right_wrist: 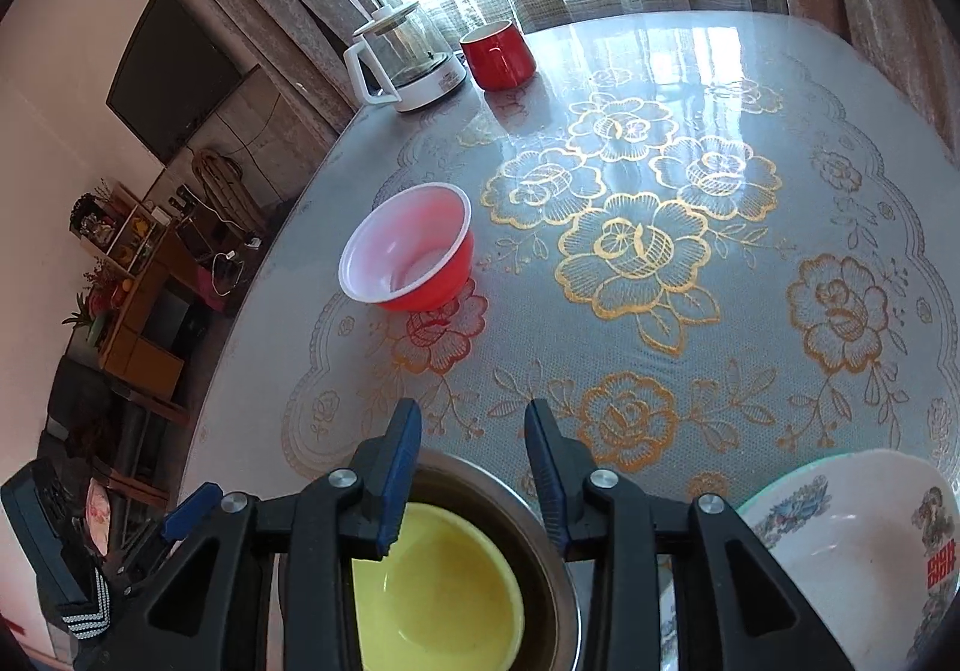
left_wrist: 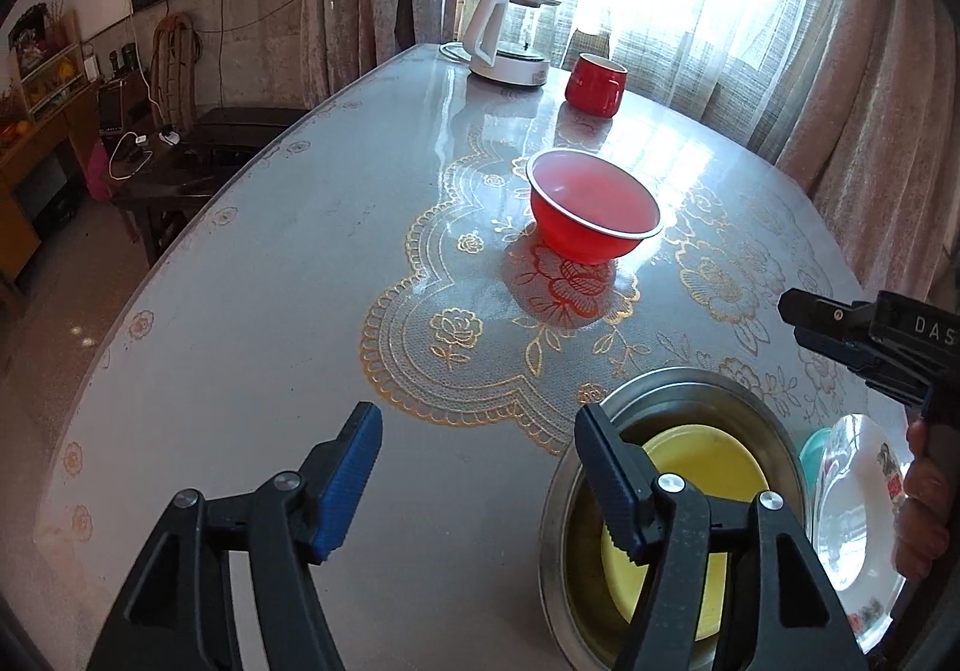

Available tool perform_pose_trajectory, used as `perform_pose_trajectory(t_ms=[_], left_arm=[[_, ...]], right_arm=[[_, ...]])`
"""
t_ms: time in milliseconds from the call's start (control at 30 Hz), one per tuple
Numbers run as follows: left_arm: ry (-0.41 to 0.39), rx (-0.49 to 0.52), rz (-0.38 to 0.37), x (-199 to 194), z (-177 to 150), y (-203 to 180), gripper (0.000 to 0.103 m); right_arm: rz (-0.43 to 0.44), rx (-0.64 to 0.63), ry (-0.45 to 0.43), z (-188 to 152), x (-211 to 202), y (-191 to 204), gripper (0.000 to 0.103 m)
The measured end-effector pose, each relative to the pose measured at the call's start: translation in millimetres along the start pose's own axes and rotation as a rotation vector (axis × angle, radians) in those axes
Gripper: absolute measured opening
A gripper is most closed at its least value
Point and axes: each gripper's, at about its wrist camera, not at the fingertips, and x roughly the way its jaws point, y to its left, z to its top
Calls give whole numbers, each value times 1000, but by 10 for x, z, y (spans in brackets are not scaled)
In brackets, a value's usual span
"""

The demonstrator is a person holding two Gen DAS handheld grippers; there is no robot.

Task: Organize plates and bowls
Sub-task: 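Move the right gripper to the red bowl rim and grasp it, then lift the red bowl with the right gripper and carry it over the yellow bowl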

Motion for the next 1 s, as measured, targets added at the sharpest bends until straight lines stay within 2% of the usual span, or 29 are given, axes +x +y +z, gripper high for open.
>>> perform_pose_trajectory(t_ms=[100, 267, 633, 867, 1000], left_arm=[[28, -38, 0, 83, 10, 87, 69], [59, -66, 11, 201, 15, 188, 70], [73, -82, 24, 318, 98, 298, 70], [58, -80, 16, 361, 252, 259, 70], [45, -80, 6, 403, 395, 194, 70]], right_arm=[[1, 1, 0, 259, 180, 18, 41], [0, 52, 68, 588, 591, 0, 41], [-6, 87, 123, 883, 1217, 53, 41], [23, 98, 177, 843, 1445, 36, 16], [41, 106, 188, 767, 1416, -6, 13]])
